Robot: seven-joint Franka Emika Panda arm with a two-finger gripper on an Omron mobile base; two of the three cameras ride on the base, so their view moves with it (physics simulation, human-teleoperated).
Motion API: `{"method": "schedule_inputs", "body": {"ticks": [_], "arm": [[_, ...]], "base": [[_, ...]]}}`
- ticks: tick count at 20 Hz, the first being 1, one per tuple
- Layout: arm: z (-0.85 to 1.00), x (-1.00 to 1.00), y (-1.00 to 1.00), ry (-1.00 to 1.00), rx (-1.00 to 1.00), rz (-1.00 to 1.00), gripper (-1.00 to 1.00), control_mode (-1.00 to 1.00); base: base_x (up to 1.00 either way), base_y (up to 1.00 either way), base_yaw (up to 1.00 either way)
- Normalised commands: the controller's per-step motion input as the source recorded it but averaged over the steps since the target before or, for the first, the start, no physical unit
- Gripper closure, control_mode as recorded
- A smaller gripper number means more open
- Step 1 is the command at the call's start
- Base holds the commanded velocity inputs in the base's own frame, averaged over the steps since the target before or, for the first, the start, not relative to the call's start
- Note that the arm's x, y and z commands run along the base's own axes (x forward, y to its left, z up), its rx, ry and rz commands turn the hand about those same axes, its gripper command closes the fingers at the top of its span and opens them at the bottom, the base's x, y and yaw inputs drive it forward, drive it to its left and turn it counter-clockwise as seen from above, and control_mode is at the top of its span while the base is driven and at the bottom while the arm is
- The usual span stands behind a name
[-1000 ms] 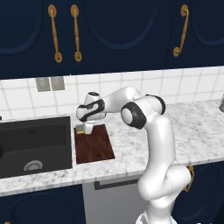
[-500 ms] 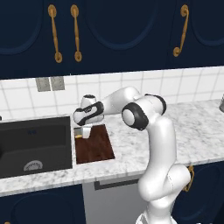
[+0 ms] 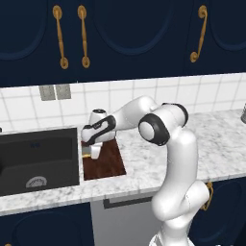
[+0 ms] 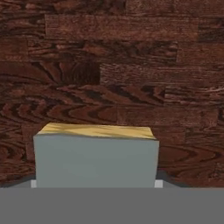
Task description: Pick up the sponge from the counter and clean the cutting board by briefly scrubbing or pressing down on the cutting board. Once finished, release the sponge.
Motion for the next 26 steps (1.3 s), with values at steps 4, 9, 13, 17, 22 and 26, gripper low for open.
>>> {"method": "schedule_inputs", "body": {"ticks": [4,9,13,17,22,26], "arm": [[-0.80,-1.00,-0.02,0.06,0.00,0.00,1.00,-1.00],[-0.75,-1.00,-0.10,0.03,0.00,0.00,1.00,-1.00],[-0.58,-1.00,-0.07,0.04,0.00,0.00,1.00,-1.00],[-0.44,-1.00,0.00,0.13,-0.03,0.00,1.00,-1.00],[-0.55,-1.00,-0.02,0.08,-0.01,0.00,1.00,-1.00],[-0.69,-1.00,-0.07,0.05,0.00,0.00,1.00,-1.00]], "base": [[0.00,0.00,0.00],[0.00,0.00,0.00],[0.00,0.00,0.00],[0.00,0.00,0.00],[0.00,0.00,0.00],[0.00,0.00,0.00]]}}
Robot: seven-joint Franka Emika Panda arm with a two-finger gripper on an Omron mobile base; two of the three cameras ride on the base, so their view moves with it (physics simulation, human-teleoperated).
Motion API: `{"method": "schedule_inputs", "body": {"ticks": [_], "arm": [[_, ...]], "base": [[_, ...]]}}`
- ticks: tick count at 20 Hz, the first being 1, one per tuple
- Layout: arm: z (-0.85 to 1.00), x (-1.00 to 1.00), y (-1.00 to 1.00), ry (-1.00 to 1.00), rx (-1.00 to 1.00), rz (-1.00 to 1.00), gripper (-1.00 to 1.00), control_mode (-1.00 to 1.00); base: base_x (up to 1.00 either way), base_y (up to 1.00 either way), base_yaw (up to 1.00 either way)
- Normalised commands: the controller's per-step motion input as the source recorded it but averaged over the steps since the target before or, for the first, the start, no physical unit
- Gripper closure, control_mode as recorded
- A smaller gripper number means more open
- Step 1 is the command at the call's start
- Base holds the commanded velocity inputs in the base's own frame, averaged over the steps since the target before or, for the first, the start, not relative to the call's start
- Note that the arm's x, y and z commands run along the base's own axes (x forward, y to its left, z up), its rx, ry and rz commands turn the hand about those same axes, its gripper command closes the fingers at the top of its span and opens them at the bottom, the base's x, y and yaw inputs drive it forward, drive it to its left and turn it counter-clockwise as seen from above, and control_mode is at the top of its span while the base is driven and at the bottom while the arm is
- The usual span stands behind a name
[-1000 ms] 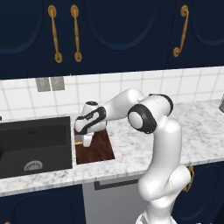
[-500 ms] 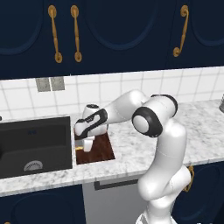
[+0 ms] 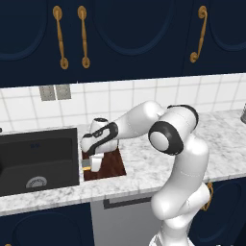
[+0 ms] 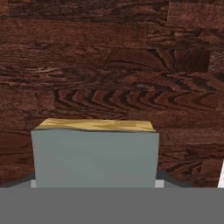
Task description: Pick up the sponge from the counter and clean the cutting board by briefly scrubbing or pressing down on the cutting board. Once finished, release the sponge.
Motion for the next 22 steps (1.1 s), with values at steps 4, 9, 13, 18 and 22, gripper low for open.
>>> {"method": "schedule_inputs", "body": {"ticks": [4,9,13,18,22], "arm": [[-0.75,-1.00,-0.13,0.03,0.00,0.00,1.00,-1.00],[-0.68,-1.00,-0.15,0.01,0.00,0.00,1.00,-1.00],[-0.51,-1.00,-0.15,0.03,0.00,0.00,1.00,-1.00],[-0.26,-1.00,-0.03,0.15,-0.02,0.00,1.00,-1.00],[0.04,-0.95,-0.20,0.12,-0.03,0.00,1.00,-1.00]], "base": [[0.00,0.00,0.00],[0.00,0.00,0.00],[0.00,0.00,0.00],[0.00,0.00,0.00],[0.00,0.00,0.00]]}}
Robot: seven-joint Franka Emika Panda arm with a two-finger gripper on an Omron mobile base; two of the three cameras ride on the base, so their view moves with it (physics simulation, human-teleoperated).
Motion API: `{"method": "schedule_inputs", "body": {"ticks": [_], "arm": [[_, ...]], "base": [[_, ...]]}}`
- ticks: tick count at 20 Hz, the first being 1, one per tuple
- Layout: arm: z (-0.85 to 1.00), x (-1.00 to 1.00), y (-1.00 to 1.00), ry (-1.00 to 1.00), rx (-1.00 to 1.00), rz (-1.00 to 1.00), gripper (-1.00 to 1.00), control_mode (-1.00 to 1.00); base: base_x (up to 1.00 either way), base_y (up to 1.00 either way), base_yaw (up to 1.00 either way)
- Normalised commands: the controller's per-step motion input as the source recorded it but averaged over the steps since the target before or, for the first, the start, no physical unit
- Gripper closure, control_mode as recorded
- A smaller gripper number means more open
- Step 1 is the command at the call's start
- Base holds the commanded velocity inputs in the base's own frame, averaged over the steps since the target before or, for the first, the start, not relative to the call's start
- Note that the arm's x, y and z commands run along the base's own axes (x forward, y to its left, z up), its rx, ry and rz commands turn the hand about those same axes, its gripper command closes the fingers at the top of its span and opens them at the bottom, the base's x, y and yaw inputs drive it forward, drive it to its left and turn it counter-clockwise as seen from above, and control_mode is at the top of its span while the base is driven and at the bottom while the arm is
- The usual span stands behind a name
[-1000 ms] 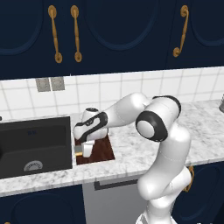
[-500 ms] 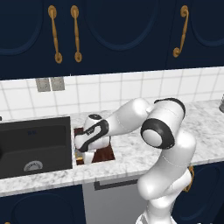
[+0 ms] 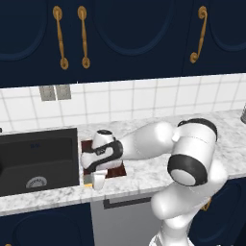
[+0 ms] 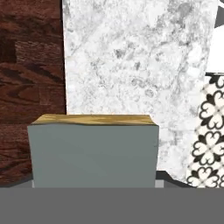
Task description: Pick up the sponge from the counter and clean the cutting board by briefly scrubbing or pressing down on the cutting board. Once finished, release the sponge.
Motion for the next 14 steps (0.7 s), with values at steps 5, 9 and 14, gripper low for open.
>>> {"method": "schedule_inputs", "body": {"ticks": [5,9,14], "arm": [[0.74,0.05,-0.79,0.00,0.00,0.00,1.00,-1.00],[0.37,0.48,-0.97,0.00,0.02,0.00,1.00,-1.00],[0.00,0.50,-0.77,0.00,0.01,0.00,1.00,-1.00]], "base": [[0.00,0.00,0.00],[0.00,0.00,0.00],[0.00,0.00,0.00]]}}
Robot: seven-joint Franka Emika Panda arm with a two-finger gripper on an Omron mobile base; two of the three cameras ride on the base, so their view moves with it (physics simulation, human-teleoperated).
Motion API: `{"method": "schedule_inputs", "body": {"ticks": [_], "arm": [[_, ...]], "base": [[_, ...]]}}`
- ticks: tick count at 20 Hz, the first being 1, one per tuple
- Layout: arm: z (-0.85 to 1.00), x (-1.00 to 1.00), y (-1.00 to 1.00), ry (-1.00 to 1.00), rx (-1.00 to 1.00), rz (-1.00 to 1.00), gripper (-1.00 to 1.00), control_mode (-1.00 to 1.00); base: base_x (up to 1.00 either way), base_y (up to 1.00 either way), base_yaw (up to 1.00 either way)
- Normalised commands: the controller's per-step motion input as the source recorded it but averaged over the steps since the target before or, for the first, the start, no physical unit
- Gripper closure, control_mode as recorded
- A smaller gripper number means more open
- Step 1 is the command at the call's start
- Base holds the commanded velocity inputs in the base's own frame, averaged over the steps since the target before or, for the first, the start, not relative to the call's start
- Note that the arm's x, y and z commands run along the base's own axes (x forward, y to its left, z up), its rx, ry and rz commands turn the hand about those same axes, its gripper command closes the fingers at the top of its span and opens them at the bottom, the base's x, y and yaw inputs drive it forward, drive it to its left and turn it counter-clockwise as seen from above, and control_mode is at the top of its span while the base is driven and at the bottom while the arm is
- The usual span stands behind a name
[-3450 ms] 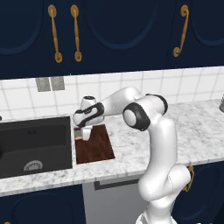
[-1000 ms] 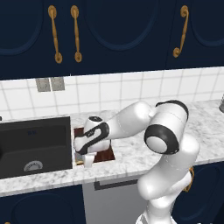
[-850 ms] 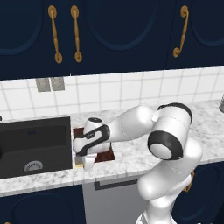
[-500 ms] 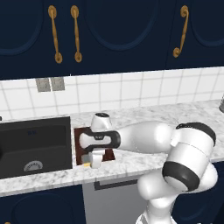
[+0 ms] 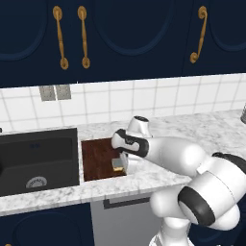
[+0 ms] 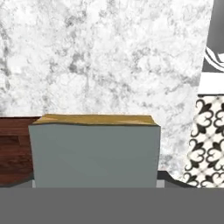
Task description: Pick up the sponge from the counter and clean the cutting board by briefly scrubbing or pressing down on the cutting board. Once finished, release the sponge.
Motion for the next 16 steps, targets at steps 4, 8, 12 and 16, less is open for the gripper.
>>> {"method": "schedule_inputs", "body": {"ticks": [4,8,12,16], "arm": [[0.00,0.42,-0.78,0.05,0.00,-0.01,1.00,-1.00],[-0.02,0.08,-0.97,0.02,0.02,0.00,1.00,-1.00],[-0.52,0.00,-0.61,0.05,0.01,0.00,1.00,-1.00],[-0.80,0.00,0.00,0.06,-0.03,0.00,-1.00,-1.00]], "base": [[0.00,0.00,0.00],[0.00,0.00,0.00],[0.00,0.00,0.00],[0.00,0.00,0.00]]}}
